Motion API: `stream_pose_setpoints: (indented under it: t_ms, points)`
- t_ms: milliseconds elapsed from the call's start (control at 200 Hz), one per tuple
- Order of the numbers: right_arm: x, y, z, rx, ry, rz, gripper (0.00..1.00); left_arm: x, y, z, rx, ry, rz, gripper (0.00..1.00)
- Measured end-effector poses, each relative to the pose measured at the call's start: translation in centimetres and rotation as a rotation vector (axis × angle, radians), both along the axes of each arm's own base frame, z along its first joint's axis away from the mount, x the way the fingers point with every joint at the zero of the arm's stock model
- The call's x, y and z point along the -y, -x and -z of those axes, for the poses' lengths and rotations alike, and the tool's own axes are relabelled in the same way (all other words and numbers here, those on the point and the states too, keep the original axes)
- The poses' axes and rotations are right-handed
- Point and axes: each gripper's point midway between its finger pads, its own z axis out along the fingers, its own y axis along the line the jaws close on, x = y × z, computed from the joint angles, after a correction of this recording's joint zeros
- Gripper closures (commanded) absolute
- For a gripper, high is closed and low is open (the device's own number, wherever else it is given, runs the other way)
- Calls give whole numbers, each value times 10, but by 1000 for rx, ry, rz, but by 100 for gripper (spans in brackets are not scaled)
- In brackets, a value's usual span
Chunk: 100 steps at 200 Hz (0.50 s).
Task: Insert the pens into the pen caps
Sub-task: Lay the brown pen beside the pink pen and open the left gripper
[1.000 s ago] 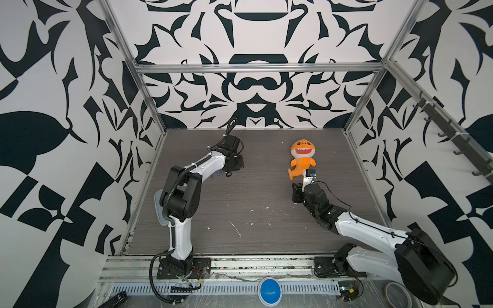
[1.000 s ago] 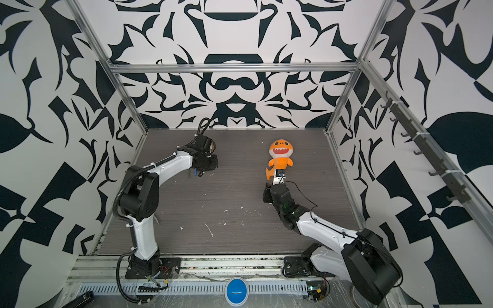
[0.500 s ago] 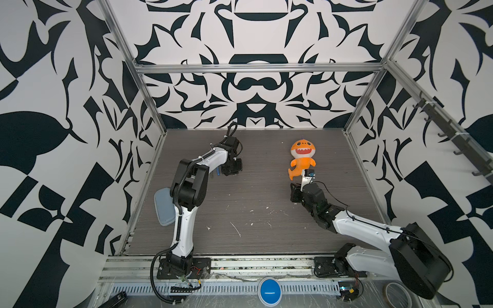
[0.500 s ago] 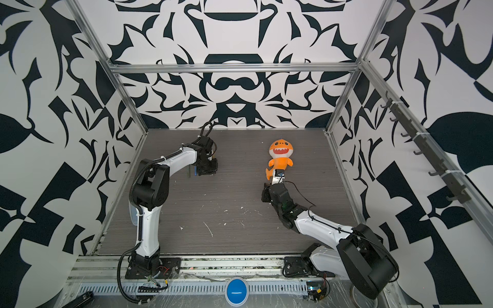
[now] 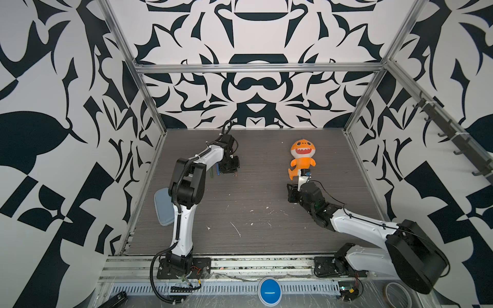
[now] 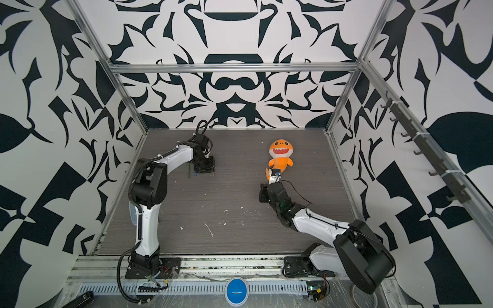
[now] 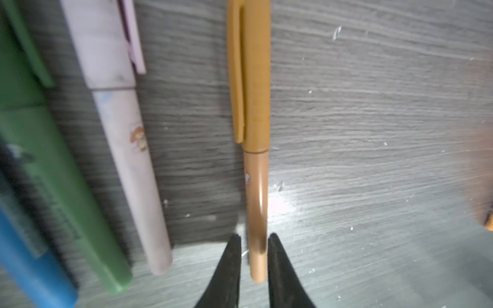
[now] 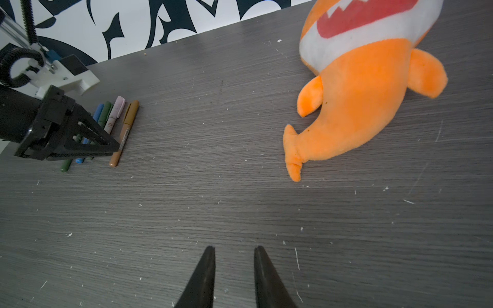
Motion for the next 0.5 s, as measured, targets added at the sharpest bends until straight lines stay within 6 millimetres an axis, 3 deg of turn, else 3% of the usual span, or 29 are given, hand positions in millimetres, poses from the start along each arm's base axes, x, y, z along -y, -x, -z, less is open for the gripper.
stream_pose_setpoints:
  t_ms: [340,435,500]
  points:
    - [0,0,0,0,-1,-1,72,2,2,-8,-1,9,23,76]
    - [-1,0,0,-1,-1,-3,72,2,1,-26,34,18,32,75]
    - [-1,0,0,-1,-2,-4,72,2,1,-52,90,35,37,74]
